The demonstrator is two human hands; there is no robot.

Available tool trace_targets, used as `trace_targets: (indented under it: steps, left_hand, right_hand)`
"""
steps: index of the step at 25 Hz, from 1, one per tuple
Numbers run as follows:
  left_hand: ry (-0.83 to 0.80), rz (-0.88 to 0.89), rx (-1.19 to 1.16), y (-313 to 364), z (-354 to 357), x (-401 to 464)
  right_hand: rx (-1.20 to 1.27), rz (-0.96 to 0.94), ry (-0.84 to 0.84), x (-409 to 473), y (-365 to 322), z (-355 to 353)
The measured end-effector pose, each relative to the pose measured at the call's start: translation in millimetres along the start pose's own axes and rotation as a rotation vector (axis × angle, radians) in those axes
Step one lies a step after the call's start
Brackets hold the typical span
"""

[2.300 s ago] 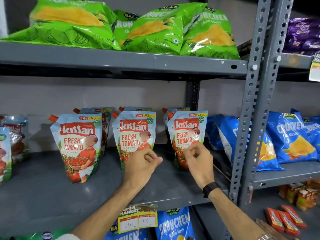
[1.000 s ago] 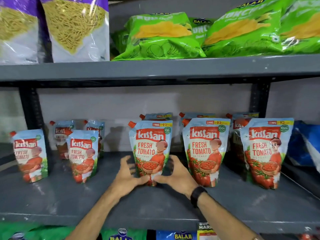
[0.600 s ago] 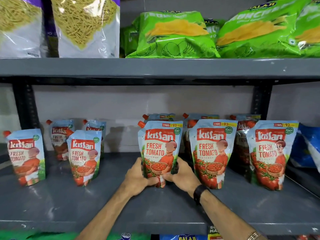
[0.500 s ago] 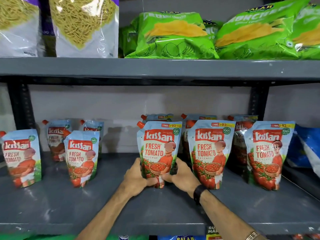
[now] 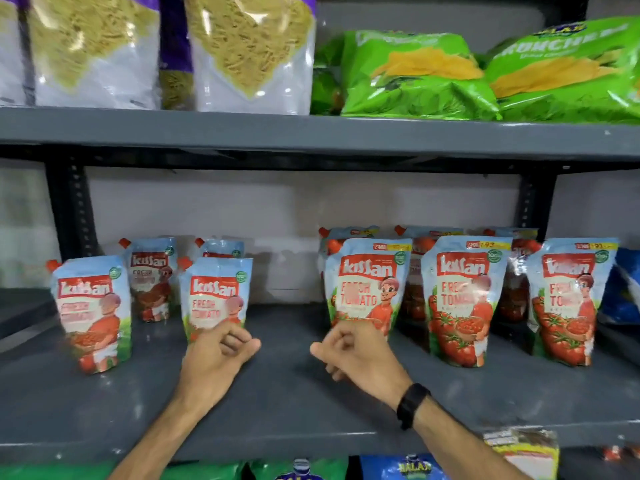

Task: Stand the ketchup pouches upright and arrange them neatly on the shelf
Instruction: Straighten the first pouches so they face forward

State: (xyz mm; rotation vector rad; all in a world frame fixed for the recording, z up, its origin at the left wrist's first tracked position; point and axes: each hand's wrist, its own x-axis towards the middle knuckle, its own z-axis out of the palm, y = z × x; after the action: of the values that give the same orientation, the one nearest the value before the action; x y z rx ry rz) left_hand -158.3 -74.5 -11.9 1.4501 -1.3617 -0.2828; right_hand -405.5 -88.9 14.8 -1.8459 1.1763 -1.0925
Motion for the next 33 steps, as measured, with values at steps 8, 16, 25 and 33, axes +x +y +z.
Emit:
trace_targets:
  steps: [8,16,25,33]
  left_hand:
    - [0.018,-0.059,-0.001,-46,-72,25]
    - [-0.286,-0.100,-0.075,-68,-67,51]
    - [-0.233,-0.138,-0.043,-84,-92,56]
    - [-0.242,-0.123,-0.027,-84,-112,44]
  right_hand:
    - [0.042,0.068,0.014,42,-38,141]
    - [0.050,0.104,0.064,68,-32,171]
    - [0.036,0.090,0.027,72,-47,204]
    - [-0.003,0.116,0.162,55,-53,206]
